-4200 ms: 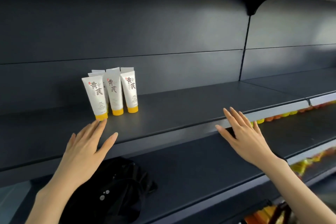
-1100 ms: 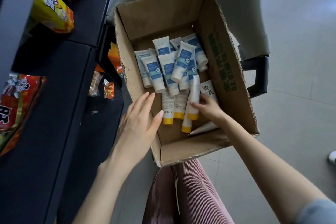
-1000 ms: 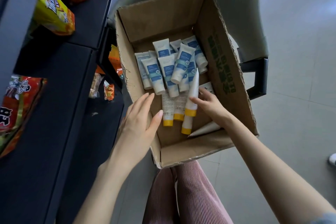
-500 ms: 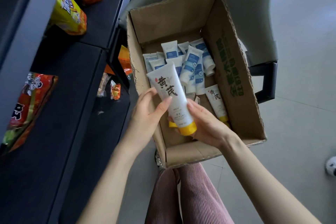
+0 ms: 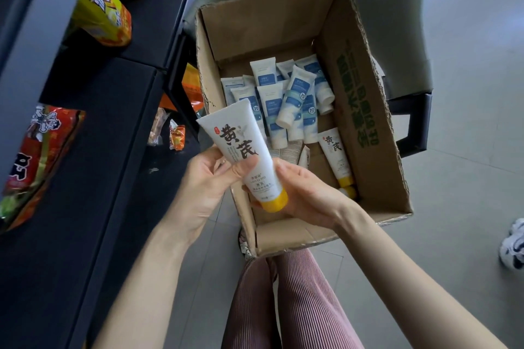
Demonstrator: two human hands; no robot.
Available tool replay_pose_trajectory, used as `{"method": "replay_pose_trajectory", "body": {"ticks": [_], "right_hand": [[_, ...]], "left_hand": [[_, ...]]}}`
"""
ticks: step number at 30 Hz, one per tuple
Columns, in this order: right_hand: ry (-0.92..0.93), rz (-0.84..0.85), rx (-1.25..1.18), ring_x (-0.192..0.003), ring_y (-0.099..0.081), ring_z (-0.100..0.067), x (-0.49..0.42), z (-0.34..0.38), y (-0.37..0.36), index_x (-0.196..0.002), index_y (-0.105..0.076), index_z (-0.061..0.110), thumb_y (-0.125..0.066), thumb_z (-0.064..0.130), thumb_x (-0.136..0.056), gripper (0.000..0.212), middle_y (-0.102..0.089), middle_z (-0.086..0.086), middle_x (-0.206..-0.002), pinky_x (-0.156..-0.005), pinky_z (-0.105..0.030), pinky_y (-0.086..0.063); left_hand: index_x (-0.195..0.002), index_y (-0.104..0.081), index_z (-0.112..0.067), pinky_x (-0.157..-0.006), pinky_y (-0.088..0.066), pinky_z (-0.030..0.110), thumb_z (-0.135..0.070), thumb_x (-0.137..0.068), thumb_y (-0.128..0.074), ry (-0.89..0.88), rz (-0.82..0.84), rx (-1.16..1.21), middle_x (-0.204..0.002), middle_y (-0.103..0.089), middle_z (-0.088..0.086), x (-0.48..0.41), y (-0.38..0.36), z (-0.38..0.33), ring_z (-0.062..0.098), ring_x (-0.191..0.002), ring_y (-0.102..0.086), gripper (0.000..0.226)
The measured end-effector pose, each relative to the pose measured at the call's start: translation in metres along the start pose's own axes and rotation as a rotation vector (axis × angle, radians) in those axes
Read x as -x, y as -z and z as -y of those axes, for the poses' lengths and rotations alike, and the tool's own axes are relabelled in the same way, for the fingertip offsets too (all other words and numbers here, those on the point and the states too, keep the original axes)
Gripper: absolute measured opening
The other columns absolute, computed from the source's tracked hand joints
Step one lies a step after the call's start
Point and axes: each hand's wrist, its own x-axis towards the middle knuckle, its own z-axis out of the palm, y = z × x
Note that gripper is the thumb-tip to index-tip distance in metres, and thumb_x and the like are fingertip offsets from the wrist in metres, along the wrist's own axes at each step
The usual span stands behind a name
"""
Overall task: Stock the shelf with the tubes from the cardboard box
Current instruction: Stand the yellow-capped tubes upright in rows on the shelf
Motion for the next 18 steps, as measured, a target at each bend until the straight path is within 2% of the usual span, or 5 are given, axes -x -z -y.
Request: {"method": "replay_pose_trajectory", "body": {"ticks": [3, 5, 9, 13, 18], "right_hand": [[0.003, -0.253, 0.16, -0.11, -0.06, -0.021, -0.004, 0.009, 0.019, -0.123, -0.058, 0.012, -0.05, 0.042, -0.089, 0.046, -0.064, -0.006, -0.121, -0.094, -0.038, -0.048], [0.031, -0.478, 0.181, -0.115, -0.06, -0.018, -0.009, 0.011, 0.041, -0.117, -0.06, 0.016, -0.051, 0.038, -0.092, 0.034, -0.066, -0.001, -0.12, -0.094, -0.036, -0.049], [-0.046, -0.862, 0.248, -0.11, -0.057, -0.02, -0.024, 0.0, 0.098, -0.125, -0.052, 0.009, -0.058, 0.032, -0.093, 0.039, -0.061, -0.005, -0.115, -0.075, -0.029, -0.048], [-0.21, -0.994, 0.376, -0.121, -0.051, -0.031, -0.034, -0.016, 0.121, -0.134, -0.042, 0.007, -0.052, 0.025, -0.097, 0.043, -0.053, -0.015, -0.13, -0.088, -0.039, -0.044], [-0.332, -0.986, 0.575, -0.12, -0.052, -0.033, -0.04, -0.037, 0.128, -0.134, -0.043, -0.001, -0.054, 0.029, -0.095, 0.05, -0.052, -0.019, -0.133, -0.098, -0.042, -0.045]], "left_hand": [[-0.098, -0.068, -0.019, -0.087, -0.05, 0.022, -0.03, -0.067, -0.073, -0.006, -0.06, 0.072, -0.097, -0.072, -0.007, -0.001, 0.007, 0.005, 0.006, -0.098, -0.064, 0.034], [-0.096, -0.071, -0.025, -0.091, -0.051, 0.026, -0.042, -0.056, -0.082, 0.003, -0.089, 0.157, -0.103, -0.07, -0.005, -0.001, 0.015, 0.006, 0.011, -0.104, -0.063, 0.044], [-0.105, -0.063, -0.023, -0.078, -0.055, 0.027, -0.048, -0.047, -0.088, 0.036, -0.128, 0.244, -0.099, -0.068, -0.007, -0.002, 0.026, 0.008, 0.012, -0.098, -0.064, 0.068], [-0.095, -0.066, -0.021, -0.076, -0.055, 0.029, -0.045, -0.044, -0.089, 0.057, -0.115, 0.193, -0.094, -0.069, -0.006, -0.002, 0.027, 0.01, 0.014, -0.095, -0.064, 0.061], [-0.085, -0.07, -0.025, -0.068, -0.055, 0.025, -0.045, -0.04, -0.09, 0.088, -0.109, 0.208, -0.089, -0.07, -0.007, -0.002, 0.024, 0.014, 0.008, -0.085, -0.065, 0.053]]}}
